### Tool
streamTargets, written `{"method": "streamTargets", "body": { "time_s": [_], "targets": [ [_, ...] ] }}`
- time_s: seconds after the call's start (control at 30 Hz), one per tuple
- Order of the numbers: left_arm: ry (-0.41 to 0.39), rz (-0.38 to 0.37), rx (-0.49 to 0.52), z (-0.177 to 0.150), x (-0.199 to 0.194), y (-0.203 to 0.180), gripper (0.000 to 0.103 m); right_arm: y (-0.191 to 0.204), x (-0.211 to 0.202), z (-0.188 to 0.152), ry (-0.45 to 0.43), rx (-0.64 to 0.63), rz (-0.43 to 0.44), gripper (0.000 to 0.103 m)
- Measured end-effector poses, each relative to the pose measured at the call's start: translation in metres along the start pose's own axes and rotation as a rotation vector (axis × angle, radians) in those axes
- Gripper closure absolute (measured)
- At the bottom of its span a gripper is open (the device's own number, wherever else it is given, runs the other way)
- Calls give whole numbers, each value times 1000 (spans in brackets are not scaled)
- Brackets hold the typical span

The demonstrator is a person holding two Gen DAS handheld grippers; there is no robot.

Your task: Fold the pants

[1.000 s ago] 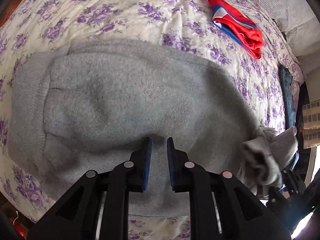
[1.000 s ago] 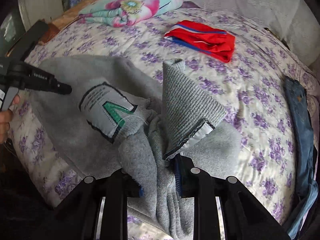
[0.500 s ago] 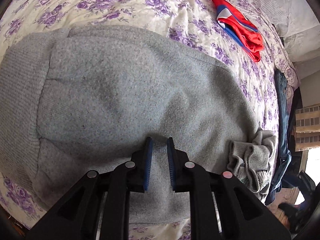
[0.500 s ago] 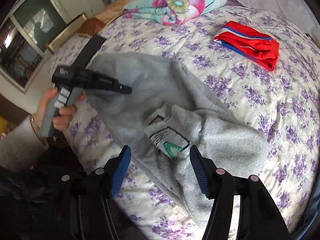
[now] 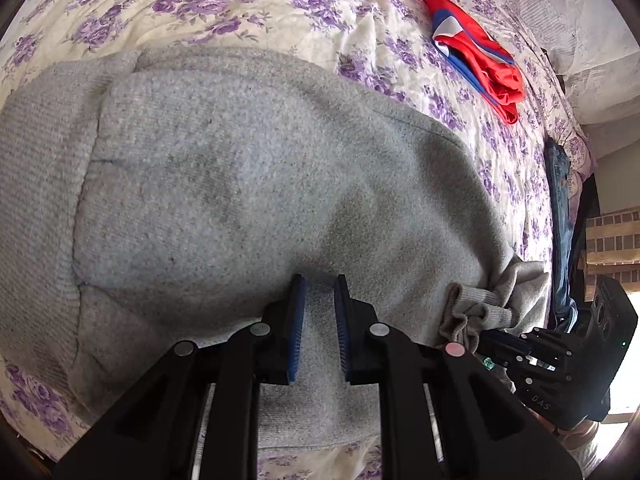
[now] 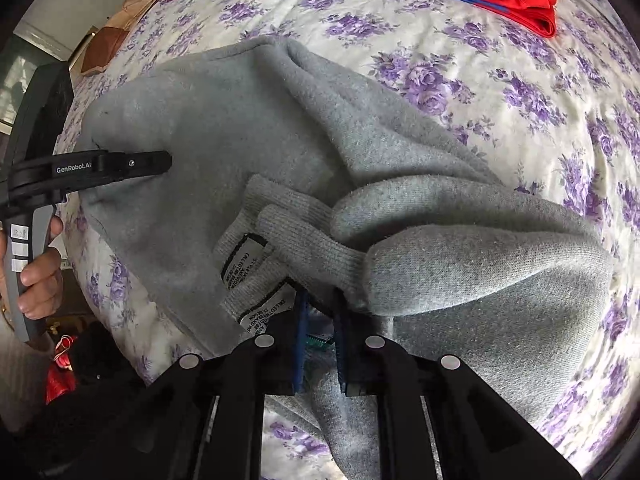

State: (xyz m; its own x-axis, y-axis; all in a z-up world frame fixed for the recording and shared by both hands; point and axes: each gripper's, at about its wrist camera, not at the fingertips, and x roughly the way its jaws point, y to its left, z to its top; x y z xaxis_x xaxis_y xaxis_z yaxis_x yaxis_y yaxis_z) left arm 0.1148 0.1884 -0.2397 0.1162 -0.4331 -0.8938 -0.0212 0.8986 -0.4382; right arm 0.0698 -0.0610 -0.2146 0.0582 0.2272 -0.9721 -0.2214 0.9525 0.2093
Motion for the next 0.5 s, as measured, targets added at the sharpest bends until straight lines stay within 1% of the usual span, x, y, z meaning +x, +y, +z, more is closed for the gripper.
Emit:
{"method": "streamTargets", "body": {
  "time_s": [0.1, 0.13, 0.2, 0.23, 0.27, 0.3, 0.33, 0.4, 0.5],
  "targets": [
    [-15, 13, 10, -4, -17, -3, 89, 3, -1, 2, 24, 1, -4, 91],
    [-38, 4, 15, -7, -30, -3, 89, 3, -5, 4, 30, 12, -5, 91],
    [-99, -35, 0, -14, -62, 5, 83, 2, -19, 7, 18, 56, 15, 90],
    [-135, -49, -21, -18, -79, 13, 67, 0, -29, 8, -3, 86, 42, 86],
    [-177, -48, -53, -22, -97, 25, 47, -1, -39, 6, -30, 112, 68, 86],
    [-215, -32, -90, -26, -111, 36, 38, -1, -49, 4, -57, 129, 92, 86],
    [-240, -14, -126, -30, -123, 49, 32, 0, -56, 2, -78, 135, 108, 86],
    [-232, -22, -179, -35, -131, 71, 32, 3, -66, -3, -102, 136, 118, 86],
    [-180, -52, -254, -42, -118, 94, 30, 8, -69, -11, -97, 115, 91, 86]
  ]
}}
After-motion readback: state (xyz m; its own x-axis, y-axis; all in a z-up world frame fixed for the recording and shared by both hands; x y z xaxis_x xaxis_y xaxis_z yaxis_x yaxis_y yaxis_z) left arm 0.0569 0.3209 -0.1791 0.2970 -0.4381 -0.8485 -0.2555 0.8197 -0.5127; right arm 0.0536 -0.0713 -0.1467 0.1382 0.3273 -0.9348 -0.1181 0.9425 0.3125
